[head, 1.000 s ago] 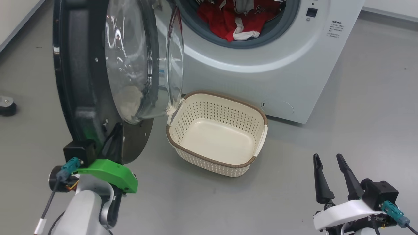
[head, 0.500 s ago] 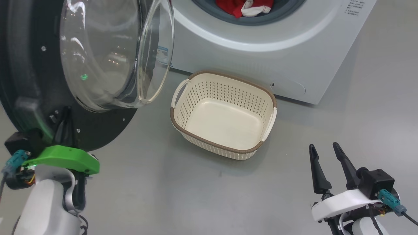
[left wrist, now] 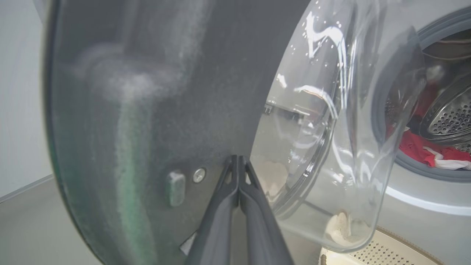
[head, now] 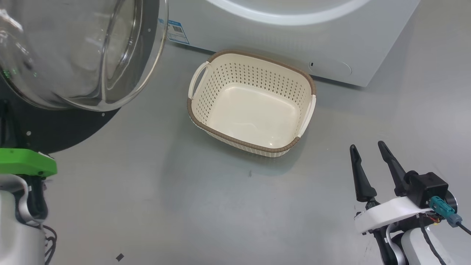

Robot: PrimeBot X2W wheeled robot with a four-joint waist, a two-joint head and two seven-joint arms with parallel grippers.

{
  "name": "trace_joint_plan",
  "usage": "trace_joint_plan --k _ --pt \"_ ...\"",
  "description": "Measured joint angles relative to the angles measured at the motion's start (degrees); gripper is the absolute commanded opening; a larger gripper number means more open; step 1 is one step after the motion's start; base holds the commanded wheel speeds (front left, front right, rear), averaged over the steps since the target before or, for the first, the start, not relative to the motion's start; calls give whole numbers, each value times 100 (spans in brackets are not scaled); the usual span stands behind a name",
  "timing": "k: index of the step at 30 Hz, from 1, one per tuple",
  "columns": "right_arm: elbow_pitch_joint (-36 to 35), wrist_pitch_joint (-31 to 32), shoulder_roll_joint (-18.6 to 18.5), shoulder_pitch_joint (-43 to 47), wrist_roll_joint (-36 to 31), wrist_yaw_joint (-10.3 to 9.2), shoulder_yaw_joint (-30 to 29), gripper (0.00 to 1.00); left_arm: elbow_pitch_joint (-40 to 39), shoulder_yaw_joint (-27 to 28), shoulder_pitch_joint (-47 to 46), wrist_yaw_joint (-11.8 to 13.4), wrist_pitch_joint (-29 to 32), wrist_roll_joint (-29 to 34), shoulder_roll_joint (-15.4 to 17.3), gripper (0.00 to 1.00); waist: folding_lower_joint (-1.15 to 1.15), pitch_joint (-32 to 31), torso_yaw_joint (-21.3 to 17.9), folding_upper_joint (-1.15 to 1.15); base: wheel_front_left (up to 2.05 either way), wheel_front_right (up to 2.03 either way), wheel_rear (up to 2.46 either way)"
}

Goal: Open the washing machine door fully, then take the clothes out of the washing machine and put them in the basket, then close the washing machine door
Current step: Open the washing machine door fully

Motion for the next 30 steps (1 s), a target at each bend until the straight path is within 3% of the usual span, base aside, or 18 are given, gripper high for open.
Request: trace_joint_plan --k 19,30 --pt "-157 194 -191 -210 -104 -7 -36 100 499 587 -428 -1 -49 -297 539 0 0 587 -100 0 0 0 0" --pt "-216 246 -254 -313 -105 -8 -77 100 828 700 -665 -46 -92 -350 676 0 0 770 -122 0 0 0 0"
